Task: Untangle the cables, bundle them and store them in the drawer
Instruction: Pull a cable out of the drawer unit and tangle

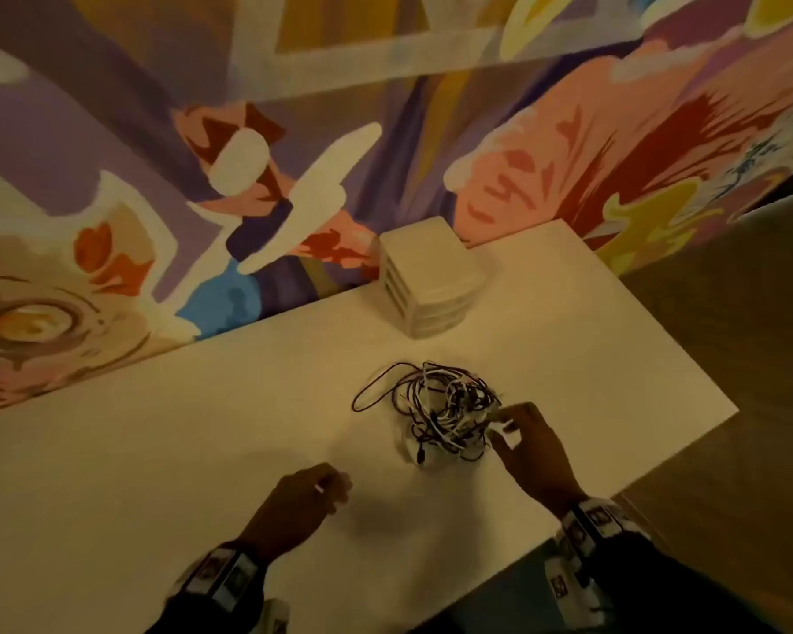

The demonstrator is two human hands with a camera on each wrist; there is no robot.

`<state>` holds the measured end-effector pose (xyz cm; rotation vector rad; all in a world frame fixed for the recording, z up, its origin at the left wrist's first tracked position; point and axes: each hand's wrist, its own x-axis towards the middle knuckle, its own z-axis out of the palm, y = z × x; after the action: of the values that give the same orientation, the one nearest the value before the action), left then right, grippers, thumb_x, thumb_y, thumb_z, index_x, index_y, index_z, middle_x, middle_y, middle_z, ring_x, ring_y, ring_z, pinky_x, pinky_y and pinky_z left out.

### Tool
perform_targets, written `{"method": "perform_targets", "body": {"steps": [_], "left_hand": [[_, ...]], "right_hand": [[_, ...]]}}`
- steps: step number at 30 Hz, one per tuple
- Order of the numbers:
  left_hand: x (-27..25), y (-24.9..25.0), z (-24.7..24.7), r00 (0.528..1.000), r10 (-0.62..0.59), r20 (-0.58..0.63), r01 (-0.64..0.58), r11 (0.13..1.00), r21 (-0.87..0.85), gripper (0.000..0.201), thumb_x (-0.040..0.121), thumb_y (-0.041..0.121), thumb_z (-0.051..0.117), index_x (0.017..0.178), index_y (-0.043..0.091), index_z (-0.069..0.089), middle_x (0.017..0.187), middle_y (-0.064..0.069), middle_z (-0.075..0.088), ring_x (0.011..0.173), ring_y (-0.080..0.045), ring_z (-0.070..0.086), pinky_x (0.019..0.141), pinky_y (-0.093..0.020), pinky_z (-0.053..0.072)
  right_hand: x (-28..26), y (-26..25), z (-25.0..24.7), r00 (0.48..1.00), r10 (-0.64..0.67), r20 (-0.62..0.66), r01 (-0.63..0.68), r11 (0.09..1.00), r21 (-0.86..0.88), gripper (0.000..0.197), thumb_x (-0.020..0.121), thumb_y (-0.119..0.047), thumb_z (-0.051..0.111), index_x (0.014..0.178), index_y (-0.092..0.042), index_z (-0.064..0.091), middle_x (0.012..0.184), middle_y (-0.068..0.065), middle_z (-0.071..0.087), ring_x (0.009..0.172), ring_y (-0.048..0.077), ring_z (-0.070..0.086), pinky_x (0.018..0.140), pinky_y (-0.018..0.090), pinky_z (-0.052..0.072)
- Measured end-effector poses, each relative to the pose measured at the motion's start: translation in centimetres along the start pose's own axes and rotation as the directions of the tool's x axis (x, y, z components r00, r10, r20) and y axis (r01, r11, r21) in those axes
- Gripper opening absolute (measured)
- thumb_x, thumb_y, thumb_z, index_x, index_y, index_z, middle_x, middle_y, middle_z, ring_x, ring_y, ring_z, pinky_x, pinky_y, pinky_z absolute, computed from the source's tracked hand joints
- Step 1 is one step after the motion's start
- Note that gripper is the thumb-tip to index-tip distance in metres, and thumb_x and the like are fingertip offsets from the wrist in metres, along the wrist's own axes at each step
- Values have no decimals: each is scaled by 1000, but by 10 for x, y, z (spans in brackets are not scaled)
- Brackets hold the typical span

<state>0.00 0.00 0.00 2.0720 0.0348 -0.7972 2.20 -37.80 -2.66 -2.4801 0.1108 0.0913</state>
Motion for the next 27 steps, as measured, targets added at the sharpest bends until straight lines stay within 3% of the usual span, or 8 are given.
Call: {"method": "perform_targets", "body": {"steps": [3, 8, 10, 13, 17, 22, 25, 27], "left_hand": [[41, 32, 14, 995, 104, -12, -104, 994, -18, 15, 109, 32, 60, 107, 27, 73, 99, 8, 78, 85, -4, 72, 79, -21, 58], [93, 53, 30, 961, 275, 6, -275, 960, 58, 18, 105, 42, 63, 123, 41, 62, 104, 18, 73, 84, -3, 71, 82, -33, 59], [115, 51, 35, 943, 332, 20, -332, 938, 99, 25, 103, 47, 65, 125, 43, 55, 103, 19, 73, 81, -2, 69, 79, -35, 59], [152, 34, 36, 932, 362, 25, -361, 918, 167, 29, 99, 59, 65, 114, 39, 50, 93, 14, 75, 76, -2, 69, 74, -37, 58], [188, 12, 21, 930, 368, -16, -351, 899, 262, 38, 92, 69, 68, 102, 35, 54, 90, 13, 74, 81, -6, 68, 74, -37, 55], [213, 5, 15, 943, 331, 20, -330, 932, 151, 31, 89, 43, 84, 100, 22, 64, 78, 6, 76, 66, -14, 74, 70, -34, 58], [221, 8, 19, 930, 367, -2, -346, 878, 330, 31, 92, 44, 81, 104, 21, 64, 83, 8, 70, 65, -5, 63, 68, -29, 48], [224, 10, 21, 928, 372, -5, -341, 858, 385, 28, 94, 39, 79, 105, 20, 62, 79, 10, 65, 58, 2, 58, 61, -20, 45]], "right_hand": [[39, -6, -10, 991, -123, 46, 125, 991, -51, 44, 92, -31, 84, 130, -29, 63, 129, -10, 51, 104, 5, 58, 76, 18, 49], [77, -9, 6, 938, -188, 292, 235, 962, -137, 84, 77, -58, 89, 149, -32, 56, 150, -8, 46, 125, 17, 53, 102, 39, 51], [88, -6, 24, 919, -206, 336, 279, 942, -187, 93, 75, -71, 81, 154, -33, 51, 157, -7, 41, 131, 20, 54, 105, 44, 50], [105, -4, 45, 914, -258, 314, 335, 916, -223, 94, 69, -80, 74, 149, -35, 56, 151, -6, 47, 128, 23, 56, 102, 49, 50], [136, -10, 57, 909, -278, 310, 337, 928, -157, 85, 61, -77, 84, 131, -34, 64, 129, -10, 48, 117, 16, 58, 98, 40, 53], [161, -16, 68, 884, -248, 395, 338, 925, -176, 83, 54, -76, 93, 117, -37, 55, 123, -12, 47, 110, 8, 61, 87, 24, 50], [171, -8, 74, 864, -266, 427, 376, 905, -197, 85, 51, -77, 93, 114, -38, 51, 121, -13, 47, 106, 9, 61, 88, 31, 54], [174, -5, 76, 861, -279, 425, 392, 896, -208, 85, 50, -78, 91, 112, -37, 50, 119, -15, 48, 101, 1, 60, 81, 25, 49]]}}
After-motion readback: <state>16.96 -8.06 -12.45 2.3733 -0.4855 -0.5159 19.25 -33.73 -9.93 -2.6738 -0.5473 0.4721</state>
